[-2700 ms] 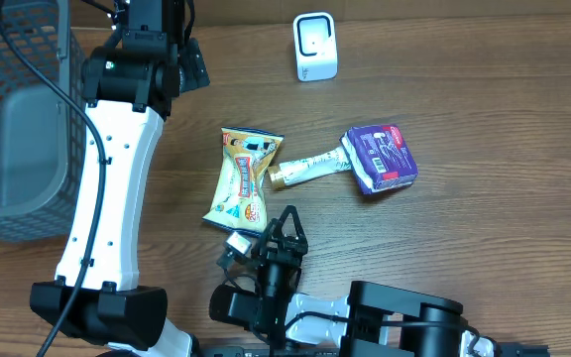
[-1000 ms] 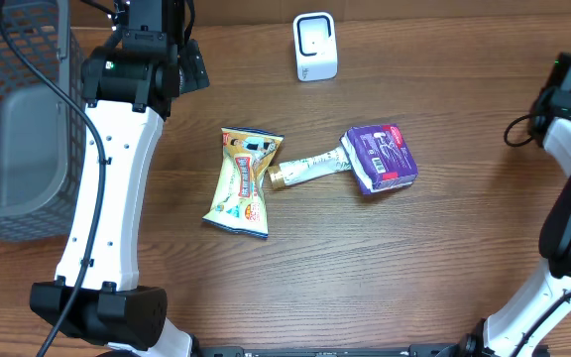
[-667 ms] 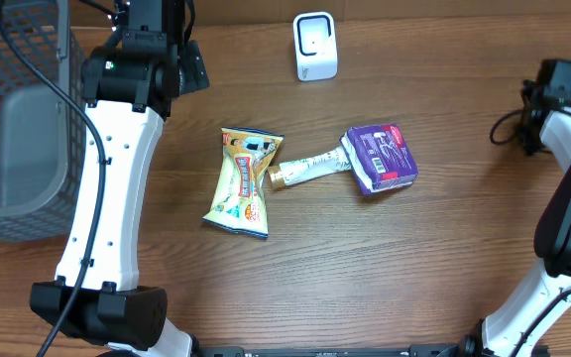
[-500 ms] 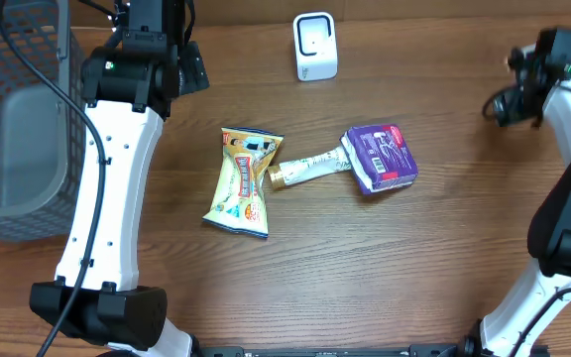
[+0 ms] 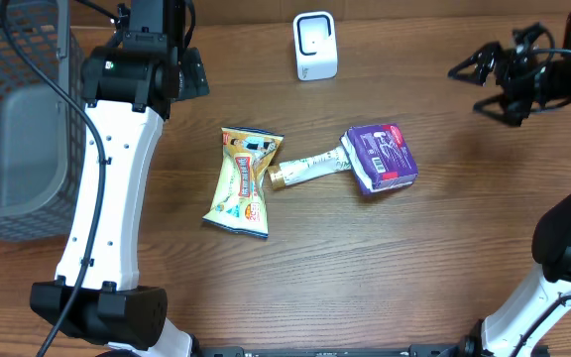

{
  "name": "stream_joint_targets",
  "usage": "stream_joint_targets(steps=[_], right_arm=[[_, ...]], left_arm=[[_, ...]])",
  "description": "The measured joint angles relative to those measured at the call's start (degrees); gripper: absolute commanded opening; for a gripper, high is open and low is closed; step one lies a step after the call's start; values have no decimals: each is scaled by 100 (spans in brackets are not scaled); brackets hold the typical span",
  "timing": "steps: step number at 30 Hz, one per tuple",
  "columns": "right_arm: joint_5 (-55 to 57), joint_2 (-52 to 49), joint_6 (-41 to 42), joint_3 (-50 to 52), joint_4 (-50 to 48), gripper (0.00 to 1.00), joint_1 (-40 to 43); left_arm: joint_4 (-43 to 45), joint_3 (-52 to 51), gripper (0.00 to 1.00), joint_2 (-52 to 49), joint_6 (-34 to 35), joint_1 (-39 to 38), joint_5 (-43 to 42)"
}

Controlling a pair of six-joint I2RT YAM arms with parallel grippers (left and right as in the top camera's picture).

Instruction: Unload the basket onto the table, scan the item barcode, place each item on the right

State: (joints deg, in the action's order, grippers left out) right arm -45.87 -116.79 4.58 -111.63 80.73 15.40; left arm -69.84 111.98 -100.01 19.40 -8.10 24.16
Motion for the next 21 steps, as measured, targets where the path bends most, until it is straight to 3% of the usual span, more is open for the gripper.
stream_joint_targets(steps=[16, 21], right_arm=[[-933, -4, 146, 3888, -2354, 100, 560], [-1445, -4, 737, 4798, -2732, 100, 544]], left_arm=[[-260, 0, 100, -2, -9, 0, -114], [-267, 0, 100, -2, -9, 0, -295]])
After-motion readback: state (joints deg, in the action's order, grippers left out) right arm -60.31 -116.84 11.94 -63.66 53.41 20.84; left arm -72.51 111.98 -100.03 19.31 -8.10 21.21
